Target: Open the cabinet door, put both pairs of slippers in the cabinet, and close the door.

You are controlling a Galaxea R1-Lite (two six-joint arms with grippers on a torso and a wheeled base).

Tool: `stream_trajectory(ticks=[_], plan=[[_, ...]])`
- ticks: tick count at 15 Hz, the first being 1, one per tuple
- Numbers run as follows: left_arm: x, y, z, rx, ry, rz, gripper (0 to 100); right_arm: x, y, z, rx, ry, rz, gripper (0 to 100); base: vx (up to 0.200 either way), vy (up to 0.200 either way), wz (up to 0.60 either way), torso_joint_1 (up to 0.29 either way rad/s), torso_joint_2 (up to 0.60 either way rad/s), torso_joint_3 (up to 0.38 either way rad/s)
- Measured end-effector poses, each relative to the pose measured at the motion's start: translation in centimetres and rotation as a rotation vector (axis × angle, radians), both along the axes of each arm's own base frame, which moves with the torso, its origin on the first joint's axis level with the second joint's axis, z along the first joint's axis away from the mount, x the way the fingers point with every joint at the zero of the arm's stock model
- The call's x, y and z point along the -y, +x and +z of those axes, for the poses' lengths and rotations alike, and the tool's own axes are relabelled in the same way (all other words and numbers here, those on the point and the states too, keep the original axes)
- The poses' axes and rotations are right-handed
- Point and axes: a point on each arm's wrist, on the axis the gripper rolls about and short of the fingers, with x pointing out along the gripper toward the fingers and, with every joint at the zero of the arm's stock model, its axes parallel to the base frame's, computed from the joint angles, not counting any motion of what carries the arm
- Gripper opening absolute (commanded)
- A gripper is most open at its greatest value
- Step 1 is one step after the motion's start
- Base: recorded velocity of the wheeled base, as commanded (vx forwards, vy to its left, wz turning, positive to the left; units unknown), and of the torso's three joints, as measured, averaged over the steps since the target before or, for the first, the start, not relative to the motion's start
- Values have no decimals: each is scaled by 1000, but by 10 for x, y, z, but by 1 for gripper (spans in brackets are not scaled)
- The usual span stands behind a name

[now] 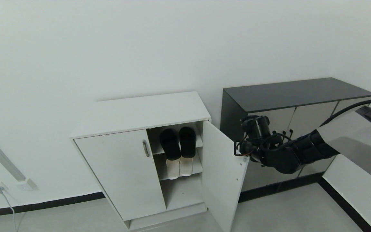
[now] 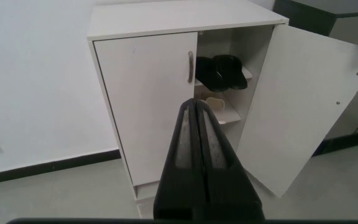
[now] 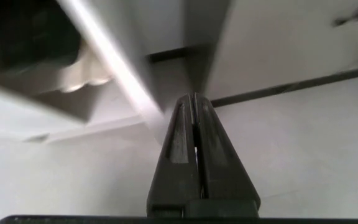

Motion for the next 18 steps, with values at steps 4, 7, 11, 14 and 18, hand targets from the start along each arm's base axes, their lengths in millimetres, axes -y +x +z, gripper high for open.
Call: stream_trajectory(ticks=[4, 7, 11, 14, 18], plan=[[0, 0, 0, 0, 0, 0, 0, -23, -35, 10, 6, 30, 82, 0, 0, 0, 0, 0, 0, 0], [0, 0, 0, 0, 0, 0, 0, -31, -51, 17, 79, 34, 158, 0, 0, 0, 0, 0, 0, 0], [0, 0, 0, 0, 0, 0, 0, -34, -66, 14, 120, 3, 218, 0, 0, 0, 0, 0, 0, 0], [0, 0, 0, 0, 0, 0, 0, -35, -70, 13, 120, -11, 233, 0, 0, 0, 0, 0, 0, 0], [0, 0, 0, 0, 0, 0, 0, -39, -74, 13, 123, -12, 246, 0, 0, 0, 300, -1, 1, 0]])
